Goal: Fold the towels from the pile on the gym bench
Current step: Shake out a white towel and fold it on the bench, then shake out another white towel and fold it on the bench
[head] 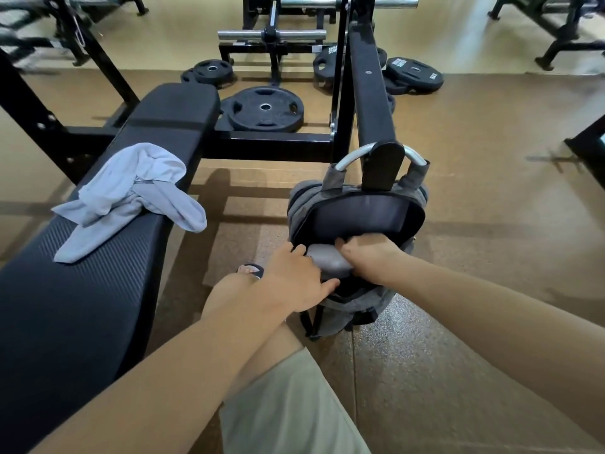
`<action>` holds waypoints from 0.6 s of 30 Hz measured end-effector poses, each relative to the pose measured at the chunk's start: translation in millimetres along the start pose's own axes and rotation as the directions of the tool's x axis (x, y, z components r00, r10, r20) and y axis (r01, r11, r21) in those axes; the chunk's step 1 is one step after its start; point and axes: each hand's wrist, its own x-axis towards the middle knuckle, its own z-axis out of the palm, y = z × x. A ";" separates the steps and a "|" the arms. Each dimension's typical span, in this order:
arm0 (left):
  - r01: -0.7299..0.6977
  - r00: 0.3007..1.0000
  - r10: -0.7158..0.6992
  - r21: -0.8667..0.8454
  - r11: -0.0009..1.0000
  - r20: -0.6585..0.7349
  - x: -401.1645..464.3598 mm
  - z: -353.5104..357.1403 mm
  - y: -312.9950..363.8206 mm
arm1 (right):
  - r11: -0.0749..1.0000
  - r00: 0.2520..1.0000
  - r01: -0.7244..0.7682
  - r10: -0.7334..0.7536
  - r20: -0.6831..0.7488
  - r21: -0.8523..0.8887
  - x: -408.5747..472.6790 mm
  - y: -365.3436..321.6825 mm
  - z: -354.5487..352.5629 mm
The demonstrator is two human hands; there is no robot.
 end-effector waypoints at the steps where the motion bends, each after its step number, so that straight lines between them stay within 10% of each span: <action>1: -0.010 1.000 0.009 -0.025 1.000 -0.013 -1.9 0.5 -1.7 | 1.000 0.999 0.012 -0.012 0.034 -0.016 3.2 -2.5 0.9; 10: -0.108 0.981 0.054 -0.286 0.952 -0.188 -28.0 -1.5 -56.7 | 0.999 1.000 -0.031 0.031 -0.003 -0.020 -13.0 -13.1 -25.1; 18: 0.256 0.906 -0.403 -0.591 0.765 -0.129 -106.0 16.5 -168.1 | 0.950 0.906 0.182 -0.062 -0.419 0.253 14.4 -77.8 -136.9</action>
